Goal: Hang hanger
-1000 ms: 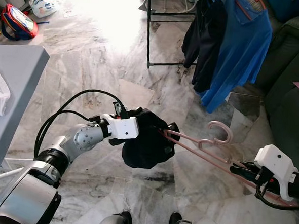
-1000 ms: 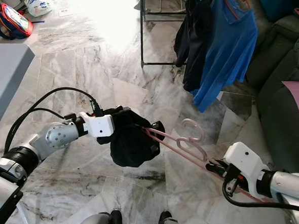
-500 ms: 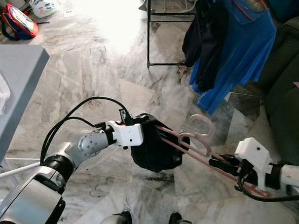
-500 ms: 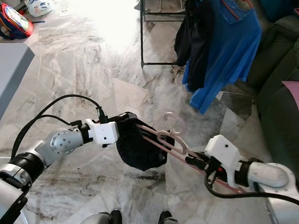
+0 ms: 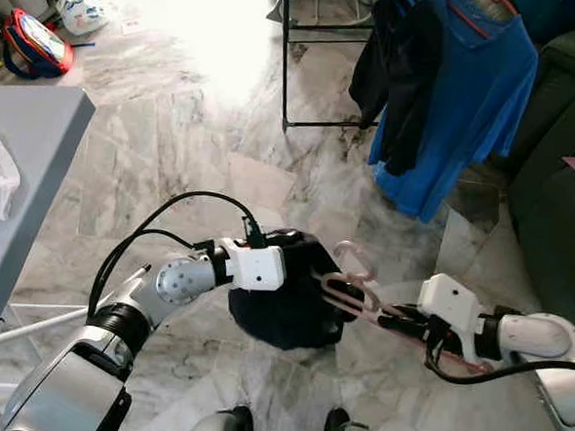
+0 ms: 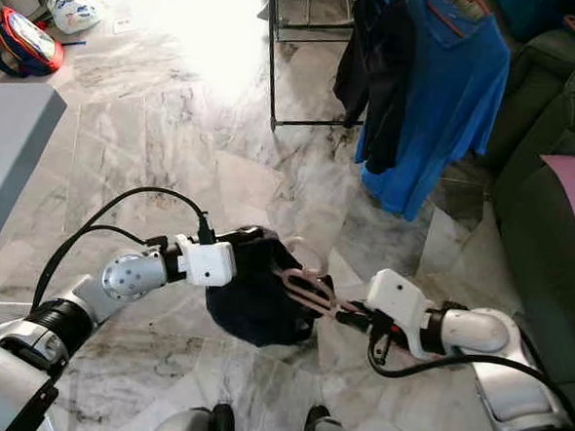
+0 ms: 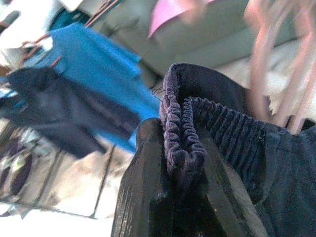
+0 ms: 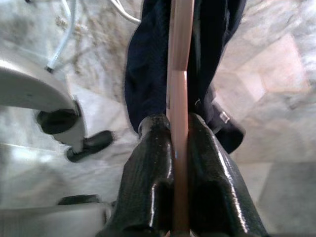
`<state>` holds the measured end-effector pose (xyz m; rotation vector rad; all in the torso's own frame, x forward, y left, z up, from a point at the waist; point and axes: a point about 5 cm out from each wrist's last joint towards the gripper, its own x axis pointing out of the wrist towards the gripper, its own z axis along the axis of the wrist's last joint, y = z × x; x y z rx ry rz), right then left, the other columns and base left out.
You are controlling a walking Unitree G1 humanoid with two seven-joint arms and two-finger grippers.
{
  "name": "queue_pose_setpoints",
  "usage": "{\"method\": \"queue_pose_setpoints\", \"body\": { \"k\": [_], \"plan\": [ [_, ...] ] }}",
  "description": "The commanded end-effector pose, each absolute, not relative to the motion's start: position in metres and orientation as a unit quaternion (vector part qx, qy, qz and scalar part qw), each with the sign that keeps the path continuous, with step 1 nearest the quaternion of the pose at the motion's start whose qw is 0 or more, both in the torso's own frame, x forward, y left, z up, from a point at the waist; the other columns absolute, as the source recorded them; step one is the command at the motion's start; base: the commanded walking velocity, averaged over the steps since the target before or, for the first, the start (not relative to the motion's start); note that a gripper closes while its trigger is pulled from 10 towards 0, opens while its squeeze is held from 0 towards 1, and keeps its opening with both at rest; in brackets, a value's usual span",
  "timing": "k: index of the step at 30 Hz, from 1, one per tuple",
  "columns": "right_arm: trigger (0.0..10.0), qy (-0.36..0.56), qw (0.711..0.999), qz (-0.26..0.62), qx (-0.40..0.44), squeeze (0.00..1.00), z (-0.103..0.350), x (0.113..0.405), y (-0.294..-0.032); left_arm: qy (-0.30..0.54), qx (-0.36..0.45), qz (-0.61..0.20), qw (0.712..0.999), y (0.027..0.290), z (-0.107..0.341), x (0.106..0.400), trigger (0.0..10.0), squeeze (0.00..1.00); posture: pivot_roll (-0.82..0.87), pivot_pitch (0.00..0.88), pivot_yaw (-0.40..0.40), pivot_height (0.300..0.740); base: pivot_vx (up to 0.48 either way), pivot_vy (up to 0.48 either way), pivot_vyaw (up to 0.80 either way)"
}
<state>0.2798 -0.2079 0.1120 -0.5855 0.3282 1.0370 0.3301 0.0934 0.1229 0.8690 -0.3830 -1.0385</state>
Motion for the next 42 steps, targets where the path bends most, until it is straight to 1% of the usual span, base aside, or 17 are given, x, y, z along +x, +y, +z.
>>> {"method": "queue_pose_setpoints", "body": {
  "k": [1, 2, 6, 7, 15, 19, 22, 25, 27, 28, 30, 32, 34, 38, 42],
  "plan": [
    [10.0, 0.123, 0.813, 0.483, -0.302, 0.00, 0.110, 0.284, -0.200, -0.191, 0.389, -0.500, 0.749, 0.087, 0.122, 0.323, 10.0, 0.00, 0.01, 0.234, 0.063, 0.740, 0.000, 0.000, 0.00],
    [10.0, 0.117, 0.815, 0.479, -0.306, 0.00, 0.110, 0.285, -0.199, -0.191, 0.388, -0.502, 0.749, 0.086, 0.122, 0.323, 10.0, 0.00, 0.01, 0.234, 0.063, 0.740, 0.000, 0.000, 0.00],
    [10.0, 0.045, 0.858, 0.423, -0.286, 0.00, 0.116, 0.295, -0.186, -0.181, 0.387, -0.513, 0.744, 0.085, 0.115, 0.318, 10.0, 0.00, 0.01, 0.238, 0.062, 0.740, 0.000, 0.000, 0.00],
    [10.0, 0.038, 0.862, 0.420, -0.282, 0.00, 0.116, 0.294, -0.184, -0.177, 0.390, -0.511, 0.745, 0.087, 0.114, 0.318, 10.0, 0.00, 0.01, 0.239, 0.062, 0.740, 0.000, 0.000, 0.00],
    [10.0, 0.027, 0.872, 0.419, -0.252, 0.00, 0.107, 0.282, -0.176, -0.165, 0.413, -0.480, 0.756, 0.097, 0.116, 0.326, 10.0, 0.00, 0.01, 0.241, 0.061, 0.740, 0.000, 0.000, 0.00],
    [10.0, 0.061, 0.857, 0.459, -0.229, 0.00, 0.094, 0.264, -0.171, -0.165, 0.425, -0.464, 0.759, 0.099, 0.117, 0.329, 10.0, 0.00, 0.00, 0.241, 0.061, 0.740, 0.000, 0.000, 0.00],
    [10.0, 0.081, 0.858, 0.461, -0.214, 0.00, 0.087, 0.257, -0.172, -0.171, 0.420, -0.463, 0.762, 0.096, 0.118, 0.329, 10.0, 0.00, 0.00, 0.240, 0.061, 0.740, 0.000, 0.000, 0.00],
    [10.0, 0.123, 0.833, 0.502, -0.198, 0.00, 0.079, 0.239, -0.172, -0.163, 0.428, -0.451, 0.766, 0.096, 0.116, 0.331, 10.0, 0.00, -0.01, 0.240, 0.057, 0.740, 0.000, 0.000, 0.00],
    [10.0, 0.130, 0.833, 0.498, -0.204, 0.00, 0.077, 0.235, -0.175, -0.162, 0.431, -0.444, 0.769, 0.098, 0.117, 0.333, 10.0, 0.00, -0.01, 0.240, 0.056, 0.740, 0.000, 0.000, 0.00],
    [10.0, 0.129, 0.834, 0.494, -0.208, 0.00, 0.077, 0.235, -0.176, -0.162, 0.432, -0.443, 0.769, 0.098, 0.117, 0.333, 10.0, 0.00, -0.01, 0.240, 0.056, 0.740, 0.000, 0.000, 0.00],
    [10.0, 0.123, 0.852, 0.469, -0.201, 0.00, 0.079, 0.237, -0.183, -0.164, 0.436, -0.437, 0.770, 0.100, 0.119, 0.335, 10.0, 0.00, -0.01, 0.239, 0.055, 0.740, 0.000, 0.000, 0.00],
    [10.0, 0.122, 0.854, 0.466, -0.198, 0.00, 0.080, 0.237, -0.184, -0.164, 0.437, -0.436, 0.770, 0.100, 0.119, 0.335, 10.0, 0.00, -0.01, 0.239, 0.055, 0.740, 0.000, 0.000, 0.00],
    [10.0, 0.120, 0.864, 0.449, -0.194, 0.00, 0.082, 0.238, -0.188, -0.163, 0.436, -0.440, 0.768, 0.100, 0.119, 0.335, 10.0, 0.00, -0.01, 0.238, 0.055, 0.740, 0.000, 0.000, 0.00],
    [10.0, 0.122, 0.867, 0.446, -0.185, 0.00, 0.086, 0.235, -0.192, -0.159, 0.437, -0.447, 0.764, 0.099, 0.116, 0.333, 10.0, 0.00, -0.01, 0.237, 0.057, 0.740, 0.000, 0.000, 0.00],
    [10.0, 0.120, 0.872, 0.434, -0.190, 0.00, 0.093, 0.235, -0.202, -0.151, 0.439, -0.445, 0.766, 0.104, 0.114, 0.333, 10.0, 0.00, -0.02, 0.235, 0.057, 0.740, 0.000, 0.000, 0.00]
  ]
}}
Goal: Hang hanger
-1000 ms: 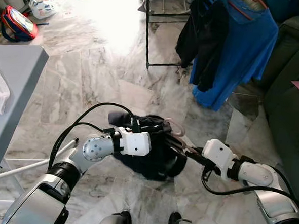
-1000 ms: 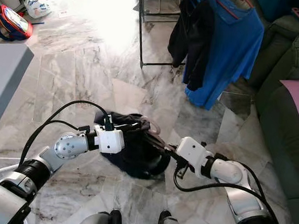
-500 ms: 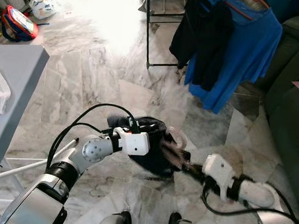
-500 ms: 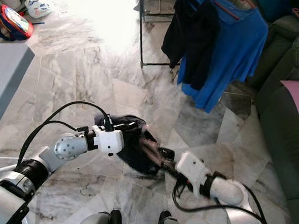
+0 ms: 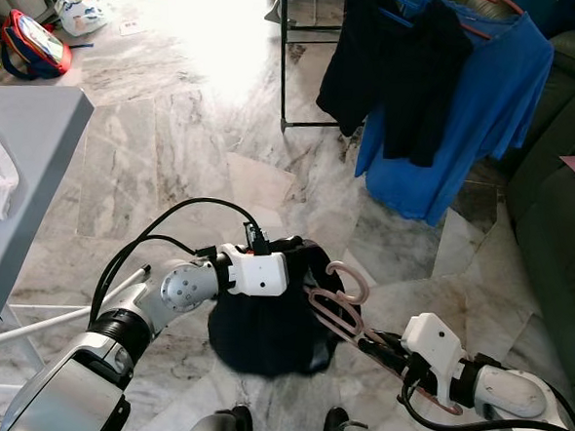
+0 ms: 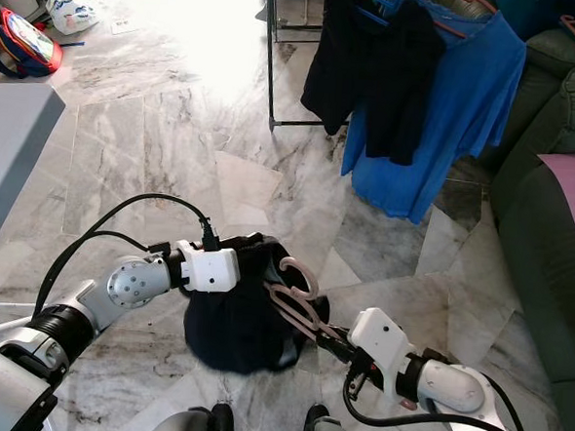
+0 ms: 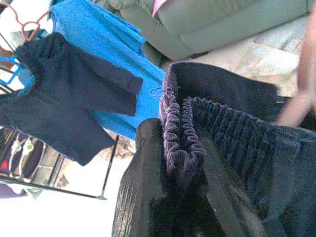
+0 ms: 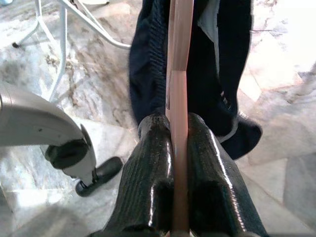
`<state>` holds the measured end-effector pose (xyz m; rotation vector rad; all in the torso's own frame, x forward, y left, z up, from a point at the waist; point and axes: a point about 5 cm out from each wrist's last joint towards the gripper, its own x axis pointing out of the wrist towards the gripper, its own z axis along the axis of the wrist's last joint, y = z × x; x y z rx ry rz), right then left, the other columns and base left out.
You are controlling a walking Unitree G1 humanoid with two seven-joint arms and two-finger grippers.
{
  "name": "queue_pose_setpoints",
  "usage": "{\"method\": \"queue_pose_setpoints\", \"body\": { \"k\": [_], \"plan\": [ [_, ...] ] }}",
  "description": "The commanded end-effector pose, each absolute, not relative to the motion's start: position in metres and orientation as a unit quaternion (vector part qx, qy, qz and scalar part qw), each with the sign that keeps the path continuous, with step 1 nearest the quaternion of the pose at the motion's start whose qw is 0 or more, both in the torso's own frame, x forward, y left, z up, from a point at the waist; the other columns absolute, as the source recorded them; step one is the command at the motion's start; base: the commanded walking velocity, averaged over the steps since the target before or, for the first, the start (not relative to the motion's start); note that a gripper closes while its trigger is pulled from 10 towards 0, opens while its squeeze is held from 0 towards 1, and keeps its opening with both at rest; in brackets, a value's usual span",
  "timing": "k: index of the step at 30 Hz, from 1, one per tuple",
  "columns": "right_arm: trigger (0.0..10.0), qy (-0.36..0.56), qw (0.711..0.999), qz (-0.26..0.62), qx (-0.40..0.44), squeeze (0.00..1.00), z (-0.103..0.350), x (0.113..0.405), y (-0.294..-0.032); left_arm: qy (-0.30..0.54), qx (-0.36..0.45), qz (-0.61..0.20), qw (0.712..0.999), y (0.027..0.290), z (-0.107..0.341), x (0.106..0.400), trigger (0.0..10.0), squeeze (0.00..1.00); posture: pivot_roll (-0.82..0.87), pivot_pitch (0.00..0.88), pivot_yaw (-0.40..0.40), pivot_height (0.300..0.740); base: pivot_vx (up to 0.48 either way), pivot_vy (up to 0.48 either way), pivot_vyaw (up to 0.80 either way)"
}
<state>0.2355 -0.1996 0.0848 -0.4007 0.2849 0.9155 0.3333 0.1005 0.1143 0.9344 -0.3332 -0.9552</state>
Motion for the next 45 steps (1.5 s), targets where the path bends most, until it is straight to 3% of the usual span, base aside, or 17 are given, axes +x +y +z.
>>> {"method": "queue_pose_setpoints", "body": {
  "k": [1, 13, 20, 26, 40, 41, 45],
  "plan": [
    [10.0, 0.119, 0.874, 0.431, -0.190, 0.00, 0.097, 0.236, -0.205, -0.147, 0.441, -0.444, 0.766, 0.106, 0.114, 0.334, 10.0, 0.00, -0.02, 0.235, 0.057, 0.740, 0.000, 0.000, 0.00],
    [10.0, 0.126, 0.872, 0.429, -0.199, 0.00, 0.107, 0.238, -0.215, -0.128, 0.450, -0.415, 0.780, 0.120, 0.117, 0.342, 10.0, 0.00, -0.02, 0.238, 0.051, 0.740, 0.000, 0.000, 0.00],
    [10.0, 0.117, 0.868, 0.435, -0.207, 0.00, 0.108, 0.245, -0.208, -0.148, 0.430, -0.457, 0.765, 0.103, 0.113, 0.332, 10.0, 0.00, -0.02, 0.238, 0.053, 0.740, 0.000, 0.000, 0.00],
    [10.0, 0.113, 0.853, 0.459, -0.221, 0.00, 0.109, 0.256, -0.197, -0.165, 0.403, -0.523, 0.733, 0.085, 0.107, 0.316, 10.0, 0.00, -0.02, 0.238, 0.052, 0.740, 0.000, 0.000, 0.00],
    [10.0, 0.101, 0.836, 0.490, -0.224, 0.00, 0.107, 0.263, -0.177, -0.168, 0.393, -0.527, 0.735, 0.079, 0.105, 0.312, 10.0, 0.00, 0.00, 0.240, 0.053, 0.740, 0.000, 0.000, 0.00],
    [10.0, 0.101, 0.835, 0.493, -0.223, 0.00, 0.105, 0.262, -0.175, -0.160, 0.386, -0.524, 0.742, 0.080, 0.105, 0.314, 10.0, 1.00, 0.00, 0.240, 0.057, 0.740, 0.000, 0.000, 0.00],
    [10.0, 0.101, 0.835, 0.494, -0.221, 0.00, 0.104, 0.261, -0.174, -0.153, 0.389, -0.524, 0.742, 0.081, 0.105, 0.316, 10.0, 1.00, 0.00, 0.240, 0.059, 0.740, 0.000, 0.000, 0.00]
  ]
}}
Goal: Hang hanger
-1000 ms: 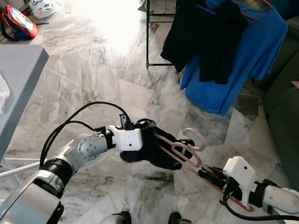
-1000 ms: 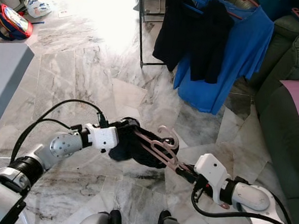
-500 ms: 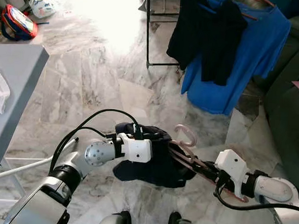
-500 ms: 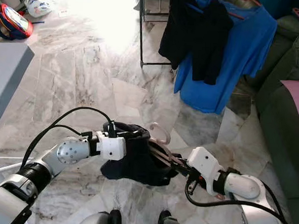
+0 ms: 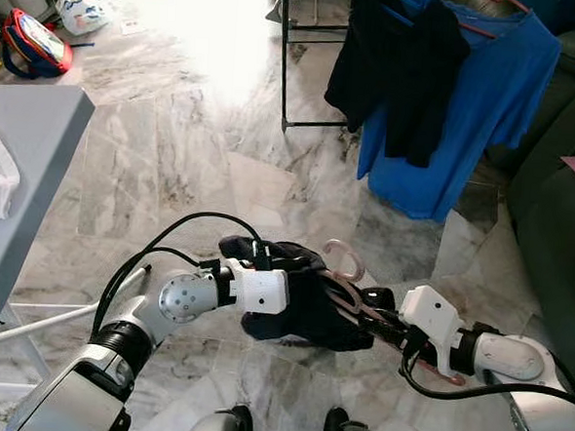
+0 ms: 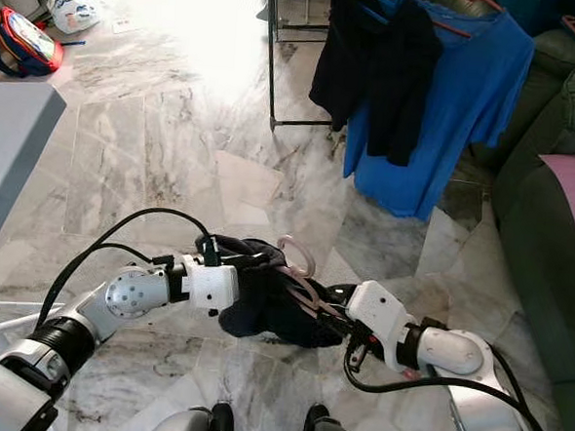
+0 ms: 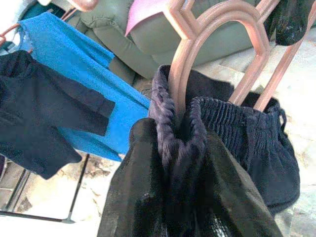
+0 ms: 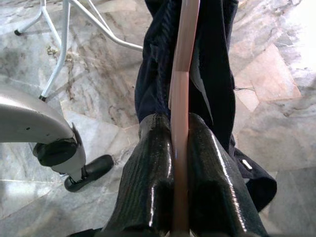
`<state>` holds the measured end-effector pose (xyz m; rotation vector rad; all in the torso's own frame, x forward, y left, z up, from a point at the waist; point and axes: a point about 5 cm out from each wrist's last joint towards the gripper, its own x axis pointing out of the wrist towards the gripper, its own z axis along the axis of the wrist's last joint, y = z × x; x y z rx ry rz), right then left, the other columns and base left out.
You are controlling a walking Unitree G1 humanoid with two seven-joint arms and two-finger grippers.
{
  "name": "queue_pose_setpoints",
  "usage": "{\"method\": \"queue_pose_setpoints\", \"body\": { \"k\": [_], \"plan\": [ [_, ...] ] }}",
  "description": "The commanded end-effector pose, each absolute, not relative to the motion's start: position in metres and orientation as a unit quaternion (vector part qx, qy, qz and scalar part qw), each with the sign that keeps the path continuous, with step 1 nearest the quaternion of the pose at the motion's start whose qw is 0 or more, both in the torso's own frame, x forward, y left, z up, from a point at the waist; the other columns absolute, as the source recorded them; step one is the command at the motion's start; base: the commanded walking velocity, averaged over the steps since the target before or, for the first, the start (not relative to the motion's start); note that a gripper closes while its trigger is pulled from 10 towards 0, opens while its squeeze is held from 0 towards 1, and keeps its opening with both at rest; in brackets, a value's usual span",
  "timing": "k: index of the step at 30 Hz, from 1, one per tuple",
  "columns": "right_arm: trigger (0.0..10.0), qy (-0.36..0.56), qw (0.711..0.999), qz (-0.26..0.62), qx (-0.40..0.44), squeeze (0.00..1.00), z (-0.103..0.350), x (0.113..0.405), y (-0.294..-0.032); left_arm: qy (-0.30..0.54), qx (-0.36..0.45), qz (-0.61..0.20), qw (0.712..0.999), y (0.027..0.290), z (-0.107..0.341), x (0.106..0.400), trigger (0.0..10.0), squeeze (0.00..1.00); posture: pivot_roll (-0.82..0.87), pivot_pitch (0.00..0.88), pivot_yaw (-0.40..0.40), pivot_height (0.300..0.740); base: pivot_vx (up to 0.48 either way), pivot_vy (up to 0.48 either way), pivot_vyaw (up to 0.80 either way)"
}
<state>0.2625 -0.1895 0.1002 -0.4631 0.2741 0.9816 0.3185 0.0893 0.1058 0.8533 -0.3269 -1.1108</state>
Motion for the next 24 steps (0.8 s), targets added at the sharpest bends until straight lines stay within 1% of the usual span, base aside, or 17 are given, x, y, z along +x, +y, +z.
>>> {"method": "queue_pose_setpoints", "body": {
  "k": [1, 4, 5, 6, 7, 8, 9, 15, 16, 17, 18, 24],
  "plan": [
    [10.0, 0.101, 0.835, 0.495, -0.220, 0.00, 0.104, 0.261, -0.174, -0.150, 0.390, -0.524, 0.742, 0.081, 0.105, 0.317, 10.0, 1.00, 0.00, 0.239, 0.060, 0.740, 0.000, 0.000, 0.00],
    [10.0, 0.100, 0.835, 0.496, -0.219, 0.00, 0.103, 0.261, -0.172, -0.145, 0.394, -0.525, 0.740, 0.081, 0.104, 0.317, 10.0, 1.00, 0.00, 0.239, 0.062, 0.740, 0.000, 0.000, 0.00],
    [10.0, 0.099, 0.834, 0.496, -0.218, 0.00, 0.103, 0.260, -0.171, -0.142, 0.395, -0.527, 0.739, 0.080, 0.104, 0.318, 10.0, 0.95, 0.00, 0.239, 0.063, 0.740, 0.000, 0.000, 0.00],
    [10.0, 0.099, 0.834, 0.496, -0.218, 0.00, 0.103, 0.260, -0.171, -0.142, 0.395, -0.527, 0.739, 0.080, 0.104, 0.318, 10.0, 0.95, 0.00, 0.239, 0.063, 0.740, 0.000, 0.000, 0.00],
    [10.0, 0.099, 0.835, 0.497, -0.217, 0.00, 0.102, 0.260, -0.171, -0.141, 0.396, -0.529, 0.738, 0.079, 0.104, 0.318, 10.0, 0.62, 0.00, 0.239, 0.063, 0.740, 0.000, 0.000, 0.00],
    [10.0, 0.098, 0.835, 0.497, -0.216, 0.00, 0.102, 0.260, -0.170, -0.139, 0.397, -0.531, 0.736, 0.078, 0.104, 0.318, 10.0, 0.04, 0.00, 0.240, 0.065, 0.740, 0.000, 0.000, 0.00],
    [10.0, 0.097, 0.834, 0.498, -0.216, 0.00, 0.102, 0.260, -0.169, -0.138, 0.397, -0.534, 0.734, 0.077, 0.104, 0.318, 10.0, 0.00, 0.00, 0.240, 0.065, 0.740, 0.000, 0.000, 0.00],
    [10.0, 0.090, 0.831, 0.507, -0.213, 0.00, 0.104, 0.260, -0.163, -0.132, 0.398, -0.541, 0.729, 0.073, 0.105, 0.319, 10.0, 0.00, 0.00, 0.239, 0.066, 0.740, 0.000, 0.000, 0.00],
    [10.0, 0.088, 0.831, 0.507, -0.212, 0.00, 0.104, 0.260, -0.162, -0.133, 0.396, -0.539, 0.731, 0.072, 0.106, 0.320, 10.0, 0.30, 0.00, 0.239, 0.066, 0.740, 0.000, 0.000, 0.00],
    [10.0, 0.088, 0.831, 0.507, -0.212, 0.00, 0.104, 0.261, -0.162, -0.134, 0.394, -0.538, 0.733, 0.071, 0.107, 0.321, 10.0, 0.30, 0.00, 0.239, 0.067, 0.740, 0.000, 0.000, 0.00],
    [10.0, 0.087, 0.831, 0.507, -0.212, 0.00, 0.104, 0.260, -0.161, -0.139, 0.397, -0.534, 0.734, 0.071, 0.108, 0.321, 10.0, 1.00, 0.00, 0.239, 0.067, 0.740, 0.000, 0.000, 0.00],
    [10.0, 0.087, 0.833, 0.505, -0.208, 0.00, 0.101, 0.258, -0.160, -0.165, 0.400, -0.516, 0.739, 0.071, 0.117, 0.325, 10.0, 1.00, 0.00, 0.237, 0.067, 0.740, 0.000, 0.000, 0.00]
  ]
}}
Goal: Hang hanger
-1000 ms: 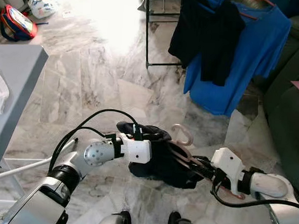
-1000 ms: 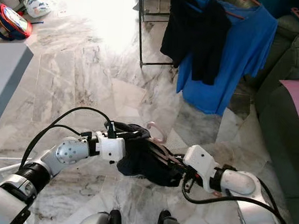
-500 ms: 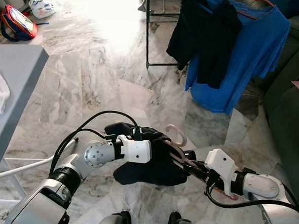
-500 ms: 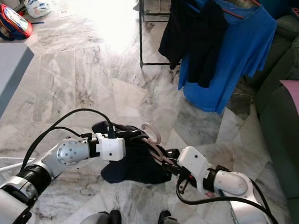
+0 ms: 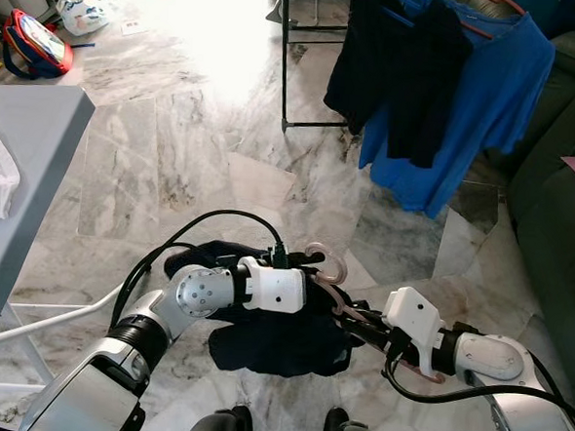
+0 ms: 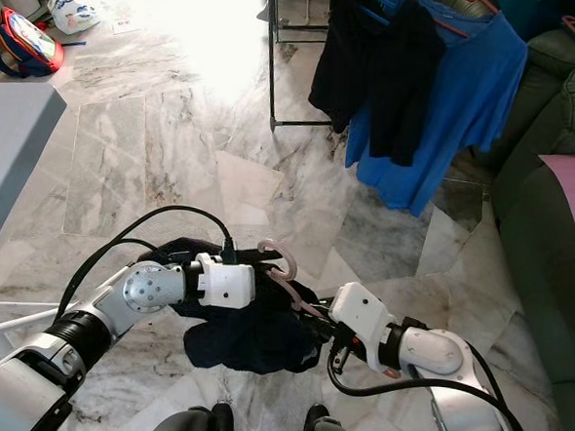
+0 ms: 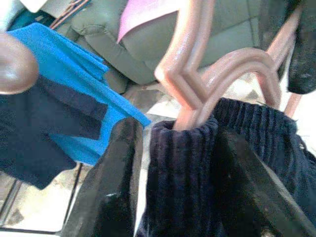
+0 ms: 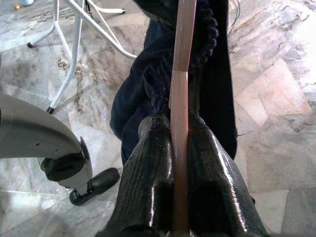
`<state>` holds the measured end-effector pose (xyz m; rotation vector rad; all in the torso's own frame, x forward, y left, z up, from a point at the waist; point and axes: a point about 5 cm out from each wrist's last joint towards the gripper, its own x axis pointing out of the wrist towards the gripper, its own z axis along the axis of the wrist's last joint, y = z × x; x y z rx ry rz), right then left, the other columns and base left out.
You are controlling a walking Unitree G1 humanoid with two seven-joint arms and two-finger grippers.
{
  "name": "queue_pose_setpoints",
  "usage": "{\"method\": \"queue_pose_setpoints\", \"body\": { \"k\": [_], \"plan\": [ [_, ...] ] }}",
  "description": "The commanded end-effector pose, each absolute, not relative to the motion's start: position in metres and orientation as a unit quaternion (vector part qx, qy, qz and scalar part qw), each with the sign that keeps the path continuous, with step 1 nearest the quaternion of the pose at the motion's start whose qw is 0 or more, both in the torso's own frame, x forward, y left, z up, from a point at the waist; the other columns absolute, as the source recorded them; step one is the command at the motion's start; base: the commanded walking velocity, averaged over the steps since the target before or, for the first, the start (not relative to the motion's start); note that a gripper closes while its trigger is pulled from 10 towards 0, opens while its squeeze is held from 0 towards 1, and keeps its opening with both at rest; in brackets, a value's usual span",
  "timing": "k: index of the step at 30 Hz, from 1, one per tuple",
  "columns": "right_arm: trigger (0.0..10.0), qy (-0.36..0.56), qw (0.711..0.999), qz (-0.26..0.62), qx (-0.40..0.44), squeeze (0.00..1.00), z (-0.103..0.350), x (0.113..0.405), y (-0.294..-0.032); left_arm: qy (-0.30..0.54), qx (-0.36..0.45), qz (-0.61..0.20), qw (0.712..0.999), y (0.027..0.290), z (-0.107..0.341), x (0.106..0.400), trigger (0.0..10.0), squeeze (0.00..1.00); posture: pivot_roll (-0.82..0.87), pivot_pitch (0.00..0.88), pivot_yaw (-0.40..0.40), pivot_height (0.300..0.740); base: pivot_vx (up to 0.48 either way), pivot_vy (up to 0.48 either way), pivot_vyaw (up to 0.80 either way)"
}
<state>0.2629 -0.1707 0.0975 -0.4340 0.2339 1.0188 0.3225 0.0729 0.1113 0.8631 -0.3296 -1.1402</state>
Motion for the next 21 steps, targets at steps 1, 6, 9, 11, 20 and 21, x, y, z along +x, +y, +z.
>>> {"method": "queue_pose_setpoints", "body": {
  "k": [1, 6, 9, 11, 20, 21],
  "plan": [
    [10.0, 0.087, 0.834, 0.504, -0.207, 0.00, 0.100, 0.258, -0.160, -0.169, 0.400, -0.513, 0.740, 0.072, 0.119, 0.325, 10.0, 1.00, 0.00, 0.237, 0.067, 0.740, 0.000, 0.000, 0.00],
    [10.0, 0.087, 0.836, 0.501, -0.204, 0.00, 0.100, 0.258, -0.159, -0.165, 0.412, -0.496, 0.746, 0.083, 0.123, 0.331, 10.0, 0.00, 0.00, 0.234, 0.068, 0.740, 0.000, 0.000, 0.00],
    [10.0, 0.085, 0.838, 0.499, -0.205, 0.00, 0.100, 0.259, -0.160, -0.159, 0.419, -0.484, 0.752, 0.090, 0.125, 0.335, 10.0, 0.00, 0.00, 0.234, 0.068, 0.740, 0.000, 0.000, 0.00],
    [10.0, 0.083, 0.839, 0.497, -0.205, 0.00, 0.100, 0.259, -0.160, -0.155, 0.422, -0.480, 0.753, 0.094, 0.125, 0.336, 10.0, 0.00, 0.00, 0.234, 0.067, 0.740, 0.000, 0.000, 0.00],
    [10.0, 0.075, 0.846, 0.483, -0.212, 0.00, 0.103, 0.262, -0.165, -0.109, 0.457, -0.473, 0.745, 0.131, 0.122, 0.338, 10.0, 0.00, 0.00, 0.240, 0.063, 0.740, 0.000, 0.000, 0.00],
    [10.0, 0.074, 0.846, 0.483, -0.213, 0.00, 0.104, 0.262, -0.167, -0.107, 0.460, -0.472, 0.744, 0.133, 0.122, 0.339, 10.0, 0.00, 0.00, 0.241, 0.062, 0.740, 0.000, 0.000, 0.00]
  ]
}}
